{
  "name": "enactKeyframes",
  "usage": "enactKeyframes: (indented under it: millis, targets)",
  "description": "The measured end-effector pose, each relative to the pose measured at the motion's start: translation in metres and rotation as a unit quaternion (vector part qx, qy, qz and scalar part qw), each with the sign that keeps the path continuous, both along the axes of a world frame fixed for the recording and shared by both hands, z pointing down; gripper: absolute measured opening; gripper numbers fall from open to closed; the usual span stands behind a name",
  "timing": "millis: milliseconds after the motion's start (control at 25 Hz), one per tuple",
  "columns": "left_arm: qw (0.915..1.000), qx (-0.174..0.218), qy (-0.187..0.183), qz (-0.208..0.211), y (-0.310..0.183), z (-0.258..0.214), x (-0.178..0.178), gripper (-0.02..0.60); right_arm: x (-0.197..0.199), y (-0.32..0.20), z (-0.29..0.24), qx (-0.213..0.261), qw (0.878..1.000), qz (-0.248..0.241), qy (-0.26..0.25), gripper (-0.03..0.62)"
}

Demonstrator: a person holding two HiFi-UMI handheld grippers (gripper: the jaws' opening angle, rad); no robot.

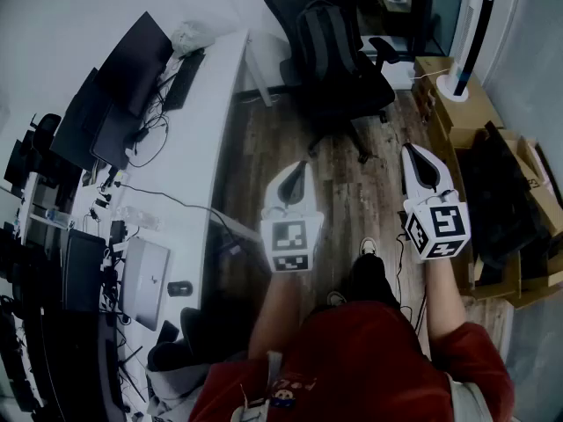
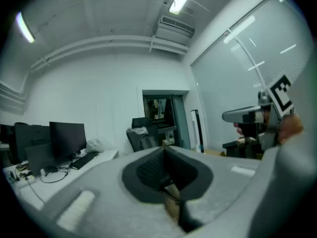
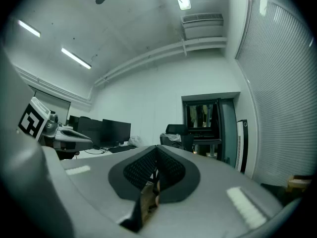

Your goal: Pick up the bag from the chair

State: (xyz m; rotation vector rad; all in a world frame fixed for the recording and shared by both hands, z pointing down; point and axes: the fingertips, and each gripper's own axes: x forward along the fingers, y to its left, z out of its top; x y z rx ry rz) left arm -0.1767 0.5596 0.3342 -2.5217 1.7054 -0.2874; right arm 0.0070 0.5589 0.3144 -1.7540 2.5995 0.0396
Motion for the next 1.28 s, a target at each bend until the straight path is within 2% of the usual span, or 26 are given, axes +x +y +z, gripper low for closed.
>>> enactKeyframes:
  millis: [480, 760, 1280]
  targets:
    - [1.0, -0.009, -0.002, 0.001, -0.008, 0.006, 0.005, -0.003, 0.009, -0.007, 0.005, -0.005, 1.0, 0.006, -0.005, 0.002]
    - [0.9998, -0.02, 0.009, 0.002, -0.022, 0.012, 0.006, -0.003, 0.01, -0.018, 0.01, -0.012, 1.0, 0.009, -0.019, 0.002]
    - [0.999, -0.042, 0.011, -0.006, -0.065, 0.027, -0.002, -0.003, 0.002, -0.065, 0.025, -0.035, 0.998, 0.004, -0.048, 0.0]
